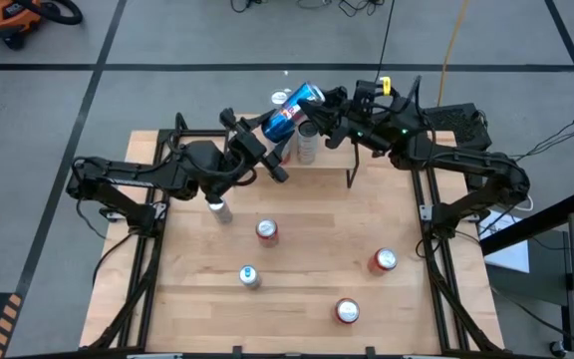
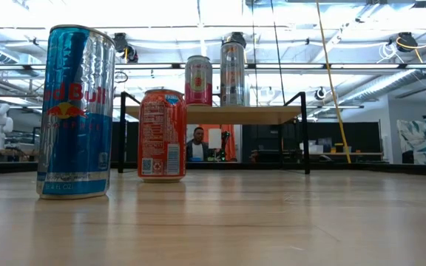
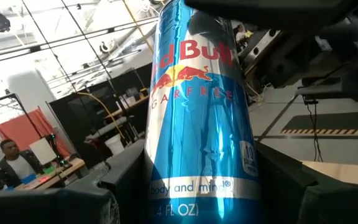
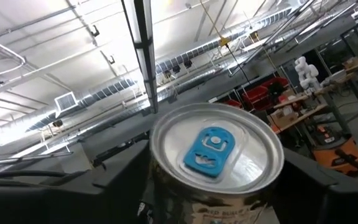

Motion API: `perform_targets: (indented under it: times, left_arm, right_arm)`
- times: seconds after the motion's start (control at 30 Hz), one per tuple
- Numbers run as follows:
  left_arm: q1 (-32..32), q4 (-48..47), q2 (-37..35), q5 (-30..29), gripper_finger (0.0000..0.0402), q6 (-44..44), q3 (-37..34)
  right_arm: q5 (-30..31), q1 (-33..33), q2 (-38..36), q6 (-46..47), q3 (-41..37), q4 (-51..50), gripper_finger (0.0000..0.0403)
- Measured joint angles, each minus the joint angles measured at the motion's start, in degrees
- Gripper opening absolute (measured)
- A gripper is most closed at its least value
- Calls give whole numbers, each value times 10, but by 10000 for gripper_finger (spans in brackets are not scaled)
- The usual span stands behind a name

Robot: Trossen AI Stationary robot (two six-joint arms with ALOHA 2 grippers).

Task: Place canned beverage on shelf
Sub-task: Put the top right blue soda can on the shelf

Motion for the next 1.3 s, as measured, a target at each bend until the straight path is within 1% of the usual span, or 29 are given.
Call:
perform_targets:
  times: [0.2, 0.3, 0.43, 0.53, 0.67, 0.73, 0.87, 0.97, 1.03, 1.17, 1.3]
  left_arm:
    - [0, -2, 0, -1, 237, 0, 0]
    - [1, -3, 0, -1, 237, 0, 0]
    - [0, -14, -1, -1, 248, -2, 0]
    - [-1, -16, -1, 13, 266, -9, 0]
    - [-1, -16, -3, 55, 303, -62, 0]
    - [-1, -17, -4, 59, 320, -87, 0]
    - [-6, -17, -6, 61, 342, -110, 0]
    - [-11, -27, -16, 60, 345, -138, 0]
    - [-14, -34, -22, 48, 345, -168, 0]
    - [-20, -71, -40, 16, 345, -238, 0]
    - [-20, -111, -61, 12, 345, -299, 0]
  right_arm:
    - [-2, 0, 12, 10, 0, 16, 220]
    - [-1, 0, 15, 12, 0, 24, 206]
    - [-3, -2, 13, 12, 0, 23, 209]
    - [-5, -3, 12, 12, 0, 23, 214]
    - [-12, -9, 6, 13, 0, 24, 214]
    - [-18, -12, 6, 12, 0, 25, 214]
    - [-51, -26, -1, 13, 0, 22, 214]
    - [-80, -43, -12, 14, 0, 13, 214]
    - [-101, -57, -19, 14, 9, 1, 214]
    - [-157, -89, -30, 12, 39, -72, 214]
    - [-214, -122, -34, 5, 79, -159, 214]
